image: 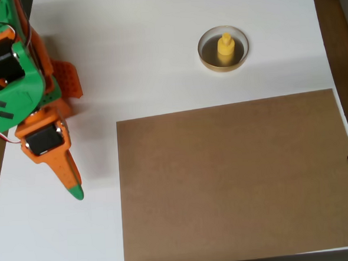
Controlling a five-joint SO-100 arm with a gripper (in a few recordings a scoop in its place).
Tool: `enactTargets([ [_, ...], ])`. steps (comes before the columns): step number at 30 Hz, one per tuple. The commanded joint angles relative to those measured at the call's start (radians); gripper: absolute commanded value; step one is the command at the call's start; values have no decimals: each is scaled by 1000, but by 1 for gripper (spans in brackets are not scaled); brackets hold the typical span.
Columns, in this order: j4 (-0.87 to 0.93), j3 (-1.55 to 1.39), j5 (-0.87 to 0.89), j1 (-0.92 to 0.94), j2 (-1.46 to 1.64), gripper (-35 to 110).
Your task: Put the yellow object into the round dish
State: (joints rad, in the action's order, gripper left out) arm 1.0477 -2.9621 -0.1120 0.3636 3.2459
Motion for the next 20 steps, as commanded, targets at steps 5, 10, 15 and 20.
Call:
enactTargets([
  [5,26,17,-43,-26,18,17],
  [10,28,18,-41,-25,18,15],
  [15,26,18,-44,-25,18,19],
  [20,25,17,-46,-25,18,19],
])
